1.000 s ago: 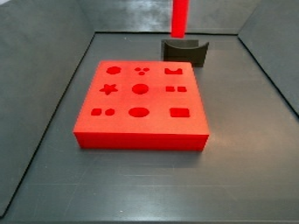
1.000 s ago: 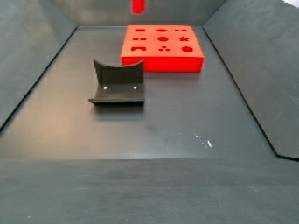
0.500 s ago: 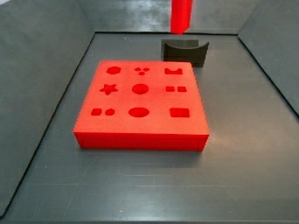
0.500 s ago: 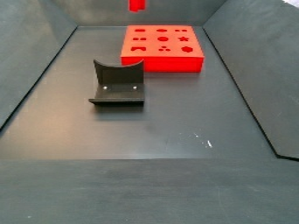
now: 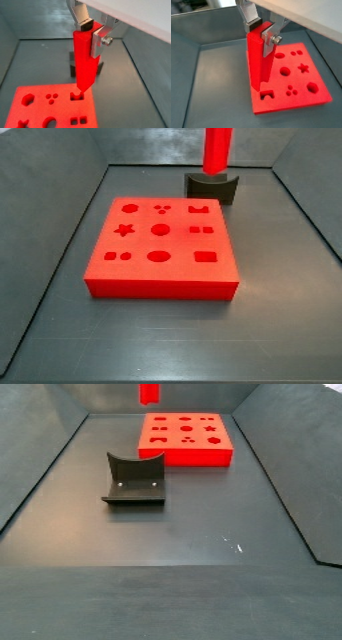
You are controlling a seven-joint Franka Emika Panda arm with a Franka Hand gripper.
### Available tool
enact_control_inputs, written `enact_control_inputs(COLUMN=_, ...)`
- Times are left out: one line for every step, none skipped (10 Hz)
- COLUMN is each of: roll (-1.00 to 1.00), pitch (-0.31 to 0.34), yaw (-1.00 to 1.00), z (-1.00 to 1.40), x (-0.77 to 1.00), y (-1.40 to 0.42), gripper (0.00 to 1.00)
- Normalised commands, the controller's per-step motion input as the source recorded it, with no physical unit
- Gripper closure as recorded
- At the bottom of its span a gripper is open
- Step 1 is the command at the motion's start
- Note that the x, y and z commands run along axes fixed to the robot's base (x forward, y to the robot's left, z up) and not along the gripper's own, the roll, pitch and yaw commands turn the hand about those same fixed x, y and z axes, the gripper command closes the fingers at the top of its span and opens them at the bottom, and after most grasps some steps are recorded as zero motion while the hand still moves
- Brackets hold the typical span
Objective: Insert the arch object.
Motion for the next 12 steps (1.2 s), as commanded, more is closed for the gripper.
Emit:
enact_control_inputs(roll=-0.13, pitch=0.043, yaw=-0.81, z=-0.45, x=0.00, y=-0.06, gripper=1.00)
enact_control_inputs(roll=-0.13, pitch=0.106, yaw=-0.79, z=-0.45, x=0.00, y=-0.08, gripper=1.00)
enact_control_inputs(roll=-0.12, pitch=0.191, yaw=-0.79, z=-0.50, x=0.00, y=-0.05, gripper=1.00)
enact_control_inputs(roll=-0.11, pitch=0.233, yaw=-0.75, z=-0.51, x=0.00, y=-0.08, gripper=1.00)
enact_control_inputs(roll=-0.08, pitch=0.243, yaw=-0.76, z=-0.56, x=0.01, y=-0.04, gripper=1.00)
enact_control_inputs(roll=-0.03, pitch=0.259, yaw=-0.79, z=-0.46, x=0.00, y=0.00, gripper=1.00)
enact_control_inputs(roll=-0.04, pitch=0.250, yaw=-0.81, z=-0.35, x=0.00, y=0.00, gripper=1.00)
enact_control_inputs(roll=-0.10, pitch=0.124, yaw=-0.78, z=-0.06, x=0.11, y=-0.15, gripper=1.00)
enact_control_inputs(roll=-0.01, pitch=0.000, yaw=0.00, z=0.00, x=0.00, y=0.03, gripper=1.00)
enact_control_inputs(roll=-0.05, pitch=0.010, yaw=-0.21, z=-0.02, x=0.09, y=0.00, gripper=1.00)
enact_control_inputs(roll=-0.10, pitch=0.000, yaw=-0.44, z=-0.01, x=0.00, y=0.17, gripper=1.00)
enact_control_inputs(roll=-0.09, pitch=0.000, yaw=-0.61, z=0.00, x=0.05, y=0.23, gripper=1.00)
